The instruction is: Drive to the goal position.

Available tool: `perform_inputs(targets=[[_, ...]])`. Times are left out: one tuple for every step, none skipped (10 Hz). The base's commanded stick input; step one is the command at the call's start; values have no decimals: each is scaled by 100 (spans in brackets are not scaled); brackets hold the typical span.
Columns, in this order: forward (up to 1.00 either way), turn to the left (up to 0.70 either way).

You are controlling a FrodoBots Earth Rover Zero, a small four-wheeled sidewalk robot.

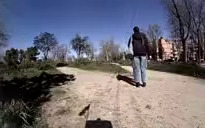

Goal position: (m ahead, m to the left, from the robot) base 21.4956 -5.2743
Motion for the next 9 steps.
perform_inputs(targets=[[69, 34], [69, 34], [69, 34], [69, 34], [69, 34], [69, 34], [69, 34], [69, 34], [69, 20]])
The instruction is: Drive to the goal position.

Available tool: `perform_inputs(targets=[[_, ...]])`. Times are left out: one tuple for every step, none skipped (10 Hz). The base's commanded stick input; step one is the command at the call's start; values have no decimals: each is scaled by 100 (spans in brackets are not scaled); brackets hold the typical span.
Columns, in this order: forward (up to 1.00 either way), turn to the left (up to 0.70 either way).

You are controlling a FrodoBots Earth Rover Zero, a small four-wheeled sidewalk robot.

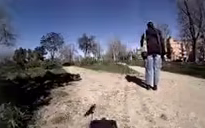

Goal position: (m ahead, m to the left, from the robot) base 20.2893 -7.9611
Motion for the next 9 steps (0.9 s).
perform_inputs(targets=[[69, 5], [70, 0], [70, 0], [70, 0], [70, 0], [70, 0], [69, 0], [69, 0], [69, 0]])
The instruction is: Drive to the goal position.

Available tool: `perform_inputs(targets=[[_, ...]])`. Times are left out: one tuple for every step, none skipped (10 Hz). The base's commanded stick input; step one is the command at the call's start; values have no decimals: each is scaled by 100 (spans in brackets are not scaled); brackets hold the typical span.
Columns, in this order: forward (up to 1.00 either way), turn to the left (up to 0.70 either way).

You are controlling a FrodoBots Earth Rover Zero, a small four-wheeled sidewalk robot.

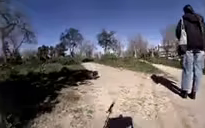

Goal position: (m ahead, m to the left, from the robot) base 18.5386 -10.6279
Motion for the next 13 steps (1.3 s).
perform_inputs(targets=[[69, 0], [69, 0], [68, 0], [68, 0], [68, 0], [68, 0], [68, 0], [68, 0], [68, 0], [68, 0], [68, -4], [68, -19], [68, -34]])
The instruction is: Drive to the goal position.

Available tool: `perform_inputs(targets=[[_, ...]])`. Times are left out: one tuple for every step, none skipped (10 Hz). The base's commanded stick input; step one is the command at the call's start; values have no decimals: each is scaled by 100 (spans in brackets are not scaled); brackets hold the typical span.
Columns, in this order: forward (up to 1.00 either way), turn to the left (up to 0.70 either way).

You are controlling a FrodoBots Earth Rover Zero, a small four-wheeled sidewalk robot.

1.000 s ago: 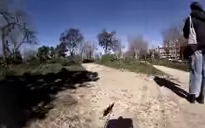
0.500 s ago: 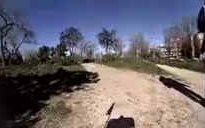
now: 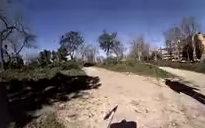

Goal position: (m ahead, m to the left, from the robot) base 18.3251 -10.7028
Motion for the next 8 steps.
perform_inputs(targets=[[68, -34], [68, -34], [68, -33], [68, -33], [68, -33], [68, -33], [68, -33], [68, -33]])
